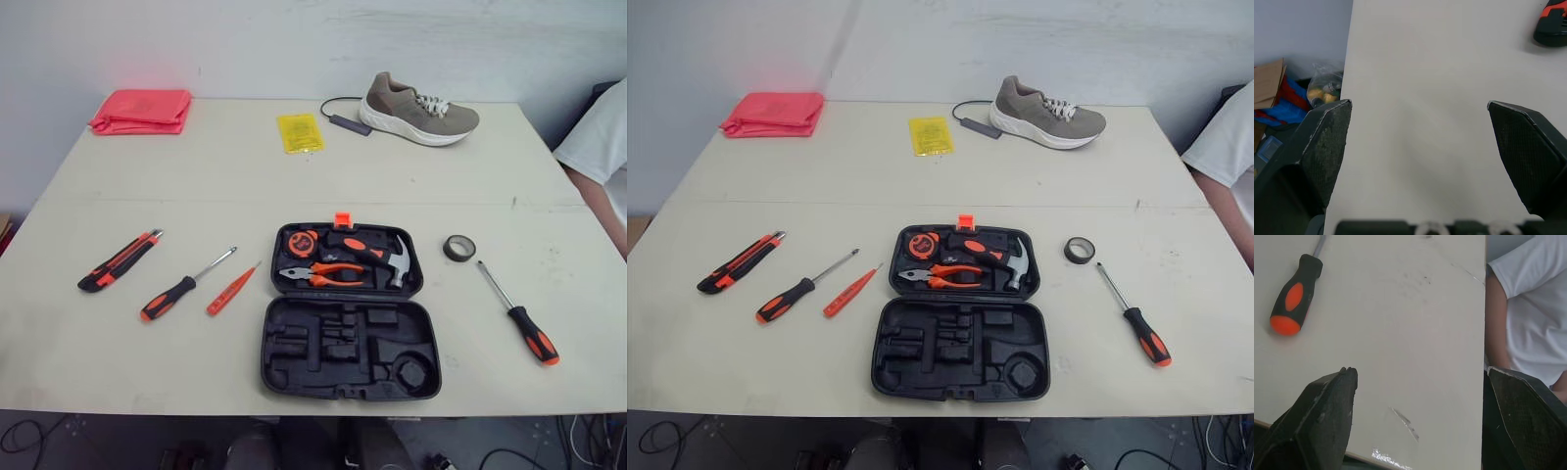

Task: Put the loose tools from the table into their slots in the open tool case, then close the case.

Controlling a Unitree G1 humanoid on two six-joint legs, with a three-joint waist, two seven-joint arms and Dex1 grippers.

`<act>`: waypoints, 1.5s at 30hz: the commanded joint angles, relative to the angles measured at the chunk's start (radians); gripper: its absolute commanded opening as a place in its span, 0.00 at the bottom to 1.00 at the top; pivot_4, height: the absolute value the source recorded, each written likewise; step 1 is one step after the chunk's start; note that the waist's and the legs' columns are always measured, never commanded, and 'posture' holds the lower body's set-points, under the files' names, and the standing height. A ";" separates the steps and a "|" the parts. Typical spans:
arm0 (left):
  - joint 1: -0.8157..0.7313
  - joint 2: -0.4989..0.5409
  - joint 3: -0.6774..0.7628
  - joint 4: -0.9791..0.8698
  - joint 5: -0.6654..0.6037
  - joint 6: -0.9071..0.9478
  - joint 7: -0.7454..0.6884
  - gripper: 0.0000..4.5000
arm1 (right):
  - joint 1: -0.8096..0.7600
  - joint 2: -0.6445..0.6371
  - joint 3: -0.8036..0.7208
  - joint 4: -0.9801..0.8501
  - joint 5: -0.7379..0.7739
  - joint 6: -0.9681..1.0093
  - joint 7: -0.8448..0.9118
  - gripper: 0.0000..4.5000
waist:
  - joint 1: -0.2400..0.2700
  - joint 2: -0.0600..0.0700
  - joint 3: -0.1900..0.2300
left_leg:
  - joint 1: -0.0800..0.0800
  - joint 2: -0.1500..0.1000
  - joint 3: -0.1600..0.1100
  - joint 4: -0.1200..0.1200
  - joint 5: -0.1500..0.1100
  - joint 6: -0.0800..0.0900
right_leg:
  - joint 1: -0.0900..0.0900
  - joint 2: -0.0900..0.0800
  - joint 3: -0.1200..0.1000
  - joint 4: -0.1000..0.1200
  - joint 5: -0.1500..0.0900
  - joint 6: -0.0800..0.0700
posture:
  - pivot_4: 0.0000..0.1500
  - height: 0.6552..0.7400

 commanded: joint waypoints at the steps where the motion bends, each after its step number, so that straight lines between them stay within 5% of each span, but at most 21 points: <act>1: -0.005 -0.001 0.003 -0.051 -0.025 -0.015 -0.028 1.00 | -0.027 -0.013 0.020 0.000 0.036 -0.014 0.014 0.99 | 0.000 0.001 0.000 | 0.000 0.000 0.000 0.000 0.000 0.000 | 0.000 0.000 0.000 0.000 0.000 0.000 | 1.00 1.00; 9: -0.017 -0.058 -0.009 -0.231 -0.071 0.067 -0.091 1.00 | -0.089 -0.006 0.117 -0.133 0.098 0.091 0.003 0.99 | 0.001 0.001 0.000 | 0.000 0.000 0.001 0.000 0.001 0.000 | 0.000 0.002 0.000 0.001 0.000 0.000 | 1.00 1.00; 17: 0.047 -0.107 -0.133 -0.748 -0.198 0.422 -0.220 1.00 | -0.158 0.048 0.257 -0.459 0.234 0.207 -0.014 0.99 | 0.003 0.001 0.000 | -0.001 0.000 0.001 0.001 0.005 -0.002 | 0.000 0.003 0.001 0.003 0.000 0.000 | 1.00 1.00; 23: 0.015 -0.117 -0.290 -0.961 -0.145 0.563 -0.147 1.00 | -0.222 0.090 0.383 -0.630 0.299 0.217 0.007 0.99 | 0.005 0.002 0.000 | -0.001 0.000 0.001 0.001 0.008 -0.001 | 0.000 0.006 0.003 0.003 0.000 0.000 | 1.00 1.00; 31: -0.105 -0.138 -0.489 -0.940 0.007 0.605 -0.047 1.00 | -0.288 0.117 0.600 -0.797 0.274 0.200 0.035 0.99 | 0.006 0.001 0.000 | -0.001 0.000 0.001 0.002 0.008 -0.002 | -0.002 0.008 0.004 0.005 0.000 0.000 | 1.00 1.00; 41: -0.155 -0.146 -0.598 -0.830 0.124 0.537 -0.061 1.00 | -0.328 0.118 0.658 -0.779 0.229 0.172 0.039 0.99 | 0.008 0.001 0.000 | -0.002 -0.001 0.003 0.005 0.008 0.000 | -0.004 0.008 0.000 0.008 0.000 0.000 | 1.00 1.00; 45: -0.164 -0.170 -0.604 -0.773 0.133 0.484 -0.064 0.71 | -0.310 0.121 0.661 -0.759 0.206 0.159 0.047 1.00 | 0.009 0.002 -0.001 | -0.002 -0.001 0.003 0.006 0.008 0.000 | -0.003 0.007 0.000 0.008 0.000 0.000 | 1.00 1.00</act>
